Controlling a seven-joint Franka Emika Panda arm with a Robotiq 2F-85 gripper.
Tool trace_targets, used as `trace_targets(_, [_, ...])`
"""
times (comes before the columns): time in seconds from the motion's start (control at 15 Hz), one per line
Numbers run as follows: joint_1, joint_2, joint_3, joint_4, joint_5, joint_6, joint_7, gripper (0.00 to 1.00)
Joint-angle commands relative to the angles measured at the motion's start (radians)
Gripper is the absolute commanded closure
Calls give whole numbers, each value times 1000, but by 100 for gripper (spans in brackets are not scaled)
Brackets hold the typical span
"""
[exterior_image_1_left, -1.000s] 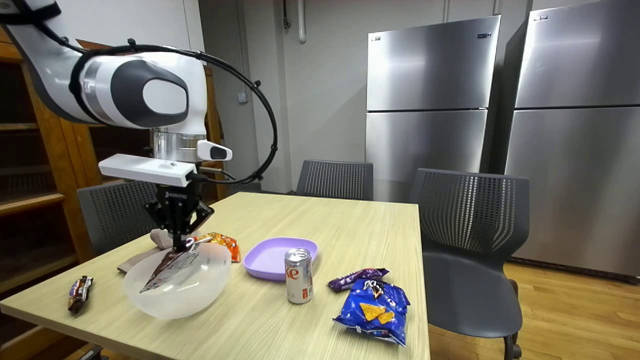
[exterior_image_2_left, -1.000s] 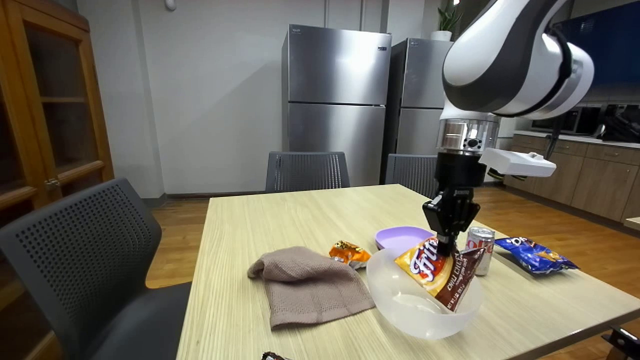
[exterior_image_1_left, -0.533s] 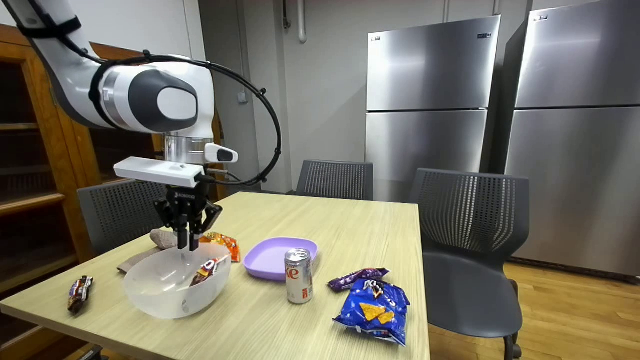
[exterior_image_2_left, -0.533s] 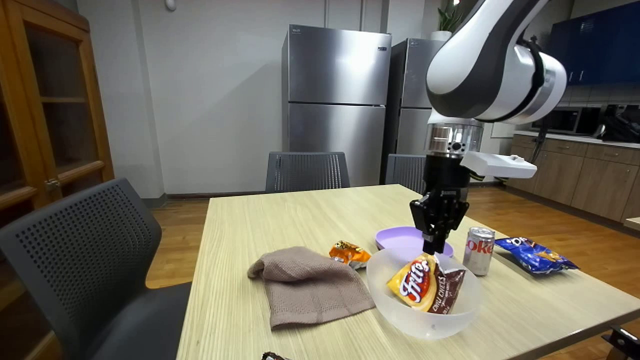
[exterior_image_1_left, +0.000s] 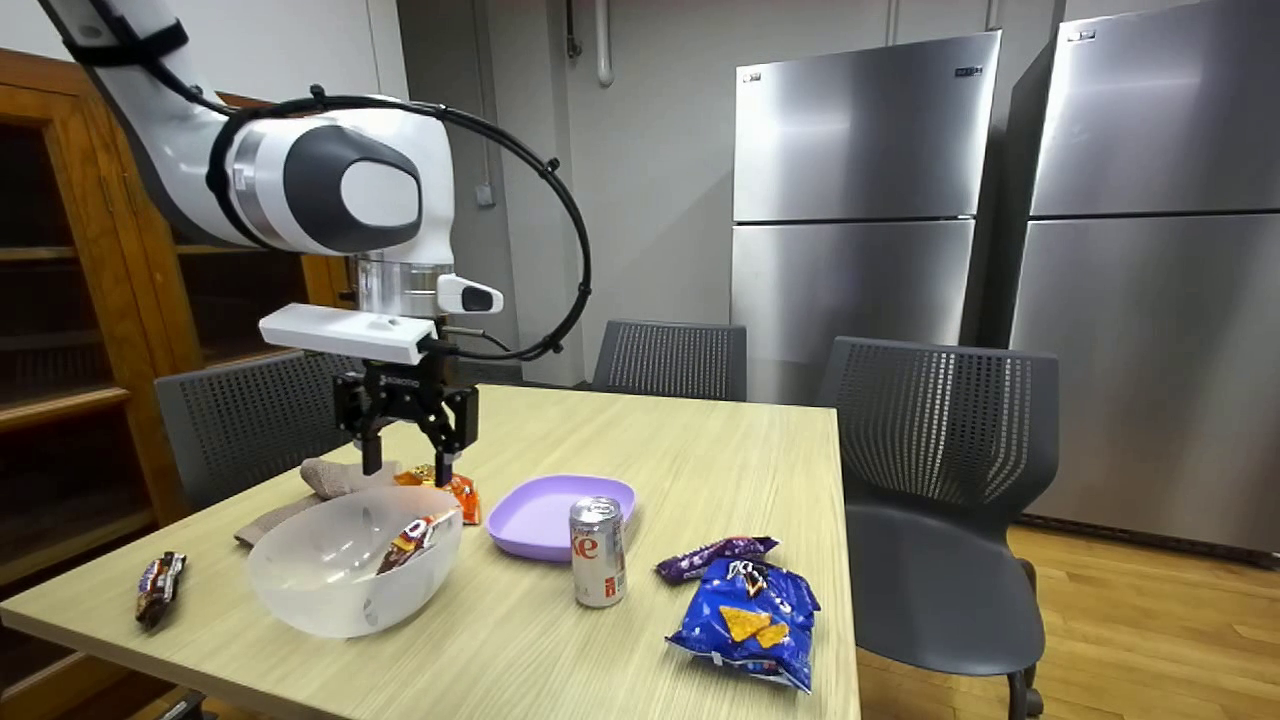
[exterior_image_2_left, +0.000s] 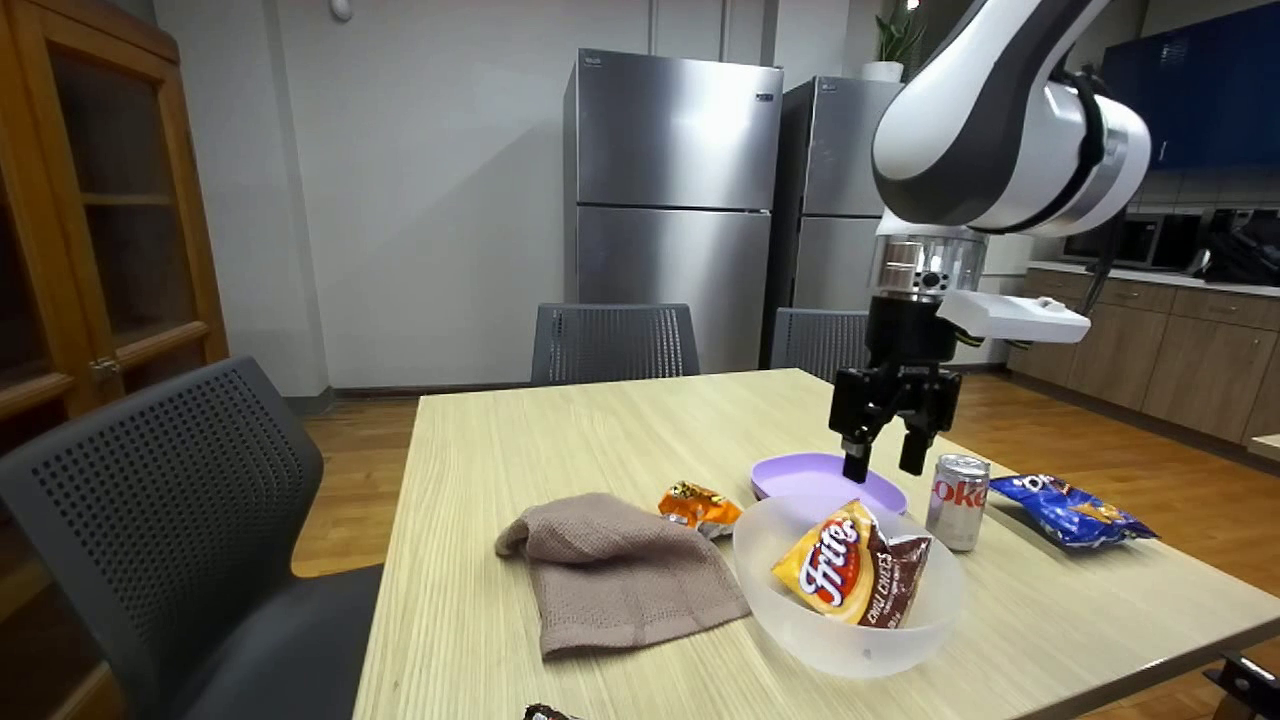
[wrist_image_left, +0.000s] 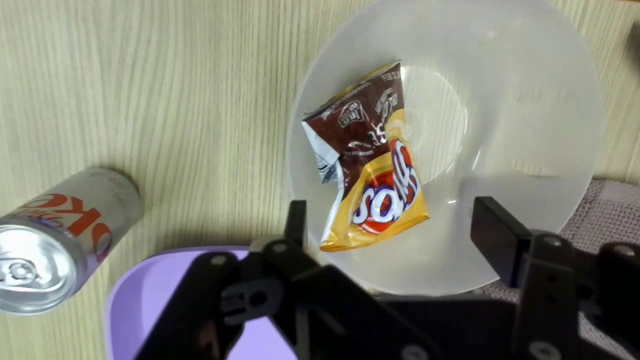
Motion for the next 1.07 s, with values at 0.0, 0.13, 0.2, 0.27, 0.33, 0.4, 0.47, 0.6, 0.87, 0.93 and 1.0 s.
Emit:
trace_targets(0.0, [-52,-71,-16,-33,-51,-4,36,0])
trace_targets(0.13, [-80,-84,-36,-35,-83,-7,43,0])
trace_targets(0.2, [-95,-93,-48,-39,-102,-8,39,0])
trace_targets(0.27, [-109,-99,-58,-40,-125,-3,46,0])
trace_targets(0.33, [-124,-105,-72,-41,-132,-3,39,0])
trace_targets(0.4, [-138,-107,-85,-36,-137,-7,37,0])
trace_targets(0.47, [-152,-107,-98,-31,-135,-10,33,0])
trace_targets(0.6, [-181,-105,-129,-20,-123,-15,25,0])
trace_targets(0.87, [-237,-80,-185,4,-137,-12,25,0])
trace_targets(0.93, [-251,-72,-196,7,-148,-3,32,0])
trace_targets(1.0, [-265,-62,-212,13,-154,1,22,0])
